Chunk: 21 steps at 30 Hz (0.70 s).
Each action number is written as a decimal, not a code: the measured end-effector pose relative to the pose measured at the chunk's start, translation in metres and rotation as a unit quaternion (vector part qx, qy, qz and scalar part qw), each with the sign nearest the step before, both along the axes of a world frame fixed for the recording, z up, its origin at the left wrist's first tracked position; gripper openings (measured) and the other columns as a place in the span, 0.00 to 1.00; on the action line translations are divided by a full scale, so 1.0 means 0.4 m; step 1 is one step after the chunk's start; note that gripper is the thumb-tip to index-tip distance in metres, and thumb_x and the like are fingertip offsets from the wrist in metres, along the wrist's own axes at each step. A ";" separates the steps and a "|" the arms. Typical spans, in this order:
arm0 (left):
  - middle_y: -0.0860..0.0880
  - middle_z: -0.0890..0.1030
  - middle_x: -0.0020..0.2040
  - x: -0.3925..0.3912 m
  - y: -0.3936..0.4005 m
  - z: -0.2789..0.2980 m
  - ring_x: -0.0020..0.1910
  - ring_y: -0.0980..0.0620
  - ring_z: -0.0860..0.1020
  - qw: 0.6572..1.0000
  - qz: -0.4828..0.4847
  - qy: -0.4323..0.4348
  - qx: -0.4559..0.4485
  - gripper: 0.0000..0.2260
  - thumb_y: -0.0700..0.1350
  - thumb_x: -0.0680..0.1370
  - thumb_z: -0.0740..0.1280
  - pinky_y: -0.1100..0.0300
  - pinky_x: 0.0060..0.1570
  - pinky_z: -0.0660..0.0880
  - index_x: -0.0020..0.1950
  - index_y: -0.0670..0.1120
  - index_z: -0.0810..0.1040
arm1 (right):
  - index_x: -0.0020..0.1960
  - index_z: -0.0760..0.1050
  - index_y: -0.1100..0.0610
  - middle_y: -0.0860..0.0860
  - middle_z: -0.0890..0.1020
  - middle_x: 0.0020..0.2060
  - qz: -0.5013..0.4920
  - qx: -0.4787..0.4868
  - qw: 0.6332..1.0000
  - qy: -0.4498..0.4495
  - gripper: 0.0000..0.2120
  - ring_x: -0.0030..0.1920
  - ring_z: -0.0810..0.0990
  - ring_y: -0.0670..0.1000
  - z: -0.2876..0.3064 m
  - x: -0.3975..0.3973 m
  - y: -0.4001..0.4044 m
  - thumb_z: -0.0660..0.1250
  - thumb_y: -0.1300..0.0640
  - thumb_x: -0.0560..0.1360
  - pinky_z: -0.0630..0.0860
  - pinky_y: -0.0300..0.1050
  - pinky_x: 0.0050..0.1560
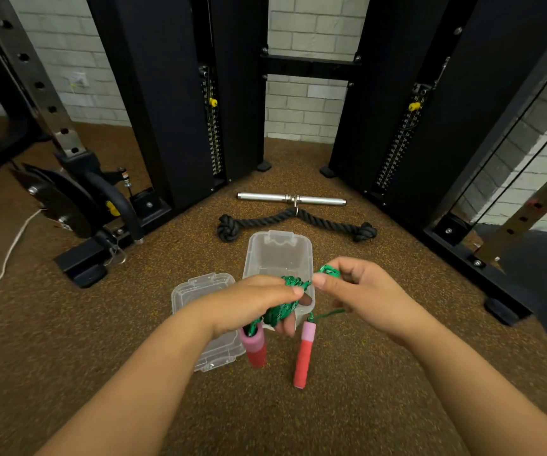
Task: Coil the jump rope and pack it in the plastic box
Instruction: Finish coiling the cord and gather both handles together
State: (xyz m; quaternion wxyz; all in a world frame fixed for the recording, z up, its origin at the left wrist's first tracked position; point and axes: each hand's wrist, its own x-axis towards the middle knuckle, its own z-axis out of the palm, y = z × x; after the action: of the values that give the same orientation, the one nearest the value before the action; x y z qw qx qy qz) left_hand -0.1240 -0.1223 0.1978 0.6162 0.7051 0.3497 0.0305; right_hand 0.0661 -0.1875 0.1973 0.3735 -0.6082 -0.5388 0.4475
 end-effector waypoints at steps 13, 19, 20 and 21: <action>0.53 0.71 0.29 -0.004 0.026 -0.030 0.30 0.57 0.71 0.993 0.103 -0.056 0.022 0.11 0.47 0.82 0.56 0.59 0.43 0.69 0.49 0.45 0.76 | 0.62 0.76 0.59 0.55 0.81 0.43 -0.019 -0.034 0.984 0.171 0.17 0.41 0.78 0.47 -0.025 0.000 0.014 0.68 0.64 0.74 0.77 0.39 0.45; 0.53 0.71 0.29 0.007 0.024 -0.027 0.32 0.55 0.71 0.988 0.135 -0.063 0.037 0.12 0.48 0.82 0.56 0.59 0.43 0.71 0.50 0.44 0.76 | 0.39 0.81 0.53 0.50 0.82 0.30 -0.088 0.032 0.988 -0.123 0.06 0.30 0.78 0.48 -0.036 -0.017 0.009 0.71 0.52 0.73 0.76 0.44 0.35; 0.53 0.71 0.29 0.007 0.024 -0.025 0.32 0.55 0.71 0.987 0.140 -0.064 0.040 0.12 0.48 0.82 0.56 0.60 0.42 0.71 0.51 0.44 0.76 | 0.39 0.81 0.52 0.49 0.82 0.30 -0.078 0.036 0.984 -0.156 0.08 0.30 0.78 0.49 -0.037 -0.020 0.007 0.69 0.50 0.74 0.76 0.46 0.35; 0.53 0.71 0.29 0.007 0.024 -0.023 0.32 0.55 0.71 0.987 0.142 -0.064 0.041 0.12 0.48 0.82 0.56 0.61 0.42 0.71 0.51 0.44 0.76 | 0.40 0.82 0.51 0.48 0.82 0.30 -0.064 0.035 0.981 -0.178 0.09 0.30 0.78 0.47 -0.038 -0.025 0.006 0.67 0.49 0.75 0.76 0.45 0.36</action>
State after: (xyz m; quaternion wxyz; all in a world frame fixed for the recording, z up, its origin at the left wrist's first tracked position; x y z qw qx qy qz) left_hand -0.1213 -0.1128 0.1885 0.5970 0.6695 0.4046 0.1778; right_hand 0.0562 -0.1850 0.1819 0.3204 -0.6977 -0.5724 0.2879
